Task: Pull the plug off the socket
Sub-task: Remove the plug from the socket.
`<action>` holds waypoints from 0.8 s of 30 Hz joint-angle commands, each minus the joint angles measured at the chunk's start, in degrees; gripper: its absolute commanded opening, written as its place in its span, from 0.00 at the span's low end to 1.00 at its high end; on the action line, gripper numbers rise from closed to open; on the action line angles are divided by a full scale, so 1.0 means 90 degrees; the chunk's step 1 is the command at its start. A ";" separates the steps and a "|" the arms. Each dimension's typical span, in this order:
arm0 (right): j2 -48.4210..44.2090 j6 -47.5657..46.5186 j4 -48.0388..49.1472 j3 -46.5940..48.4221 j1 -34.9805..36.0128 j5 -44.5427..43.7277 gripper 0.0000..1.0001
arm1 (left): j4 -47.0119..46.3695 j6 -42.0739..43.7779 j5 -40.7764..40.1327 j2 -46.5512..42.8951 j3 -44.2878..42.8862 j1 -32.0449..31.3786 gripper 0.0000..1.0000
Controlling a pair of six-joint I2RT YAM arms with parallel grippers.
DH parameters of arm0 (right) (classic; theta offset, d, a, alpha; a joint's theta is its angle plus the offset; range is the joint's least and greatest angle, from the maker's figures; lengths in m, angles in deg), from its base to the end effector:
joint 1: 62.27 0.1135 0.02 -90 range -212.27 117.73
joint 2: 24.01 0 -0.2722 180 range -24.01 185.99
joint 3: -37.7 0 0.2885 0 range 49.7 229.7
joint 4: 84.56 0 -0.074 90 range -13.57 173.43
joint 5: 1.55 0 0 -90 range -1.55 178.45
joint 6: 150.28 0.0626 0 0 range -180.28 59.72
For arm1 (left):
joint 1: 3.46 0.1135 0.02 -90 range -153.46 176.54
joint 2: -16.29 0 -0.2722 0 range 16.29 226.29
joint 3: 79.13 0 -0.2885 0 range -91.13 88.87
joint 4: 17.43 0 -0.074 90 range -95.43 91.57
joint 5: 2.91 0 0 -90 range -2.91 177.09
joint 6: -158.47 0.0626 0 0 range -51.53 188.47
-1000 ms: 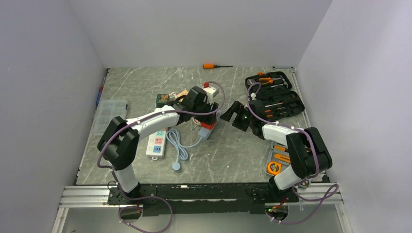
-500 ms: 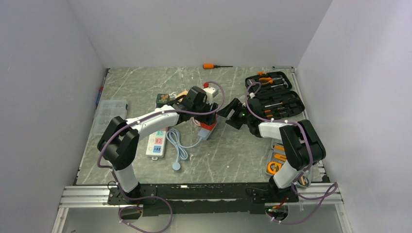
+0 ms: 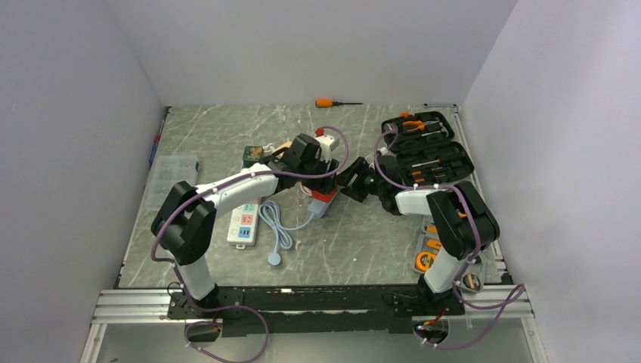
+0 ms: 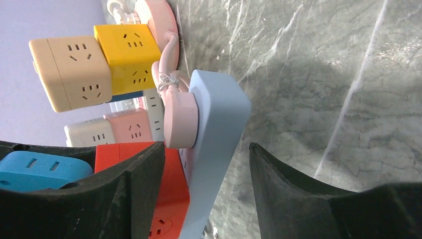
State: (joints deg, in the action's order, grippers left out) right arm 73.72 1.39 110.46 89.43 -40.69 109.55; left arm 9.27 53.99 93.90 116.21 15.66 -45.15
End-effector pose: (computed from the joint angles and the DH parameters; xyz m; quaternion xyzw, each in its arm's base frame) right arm 0.3363 0.1572 0.1075 0.2085 0.8346 0.4408 0.2561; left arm 0.3296 -0.3035 0.2183 0.2378 0.8786 -0.2411 0.3369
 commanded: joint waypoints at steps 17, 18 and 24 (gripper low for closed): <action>0.0261 0.0935 0.1446 0.0257 0.0173 0.0193 0.48 | -0.0825 -0.0280 0.0182 -0.0641 -0.0812 0.0085 0.00; 0.0268 0.0986 0.1542 0.0217 0.0171 0.0202 0.48 | -0.0823 -0.0301 0.0202 -0.0651 -0.0827 0.0087 0.00; 0.0302 0.1111 0.1888 0.0095 0.0161 0.0331 0.20 | -0.0762 -0.0316 0.0306 -0.0746 -0.0852 0.0126 0.00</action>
State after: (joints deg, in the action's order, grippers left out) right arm 76.41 9.93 119.95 89.89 -40.14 109.99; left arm 10.34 52.46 92.85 115.34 12.73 -43.36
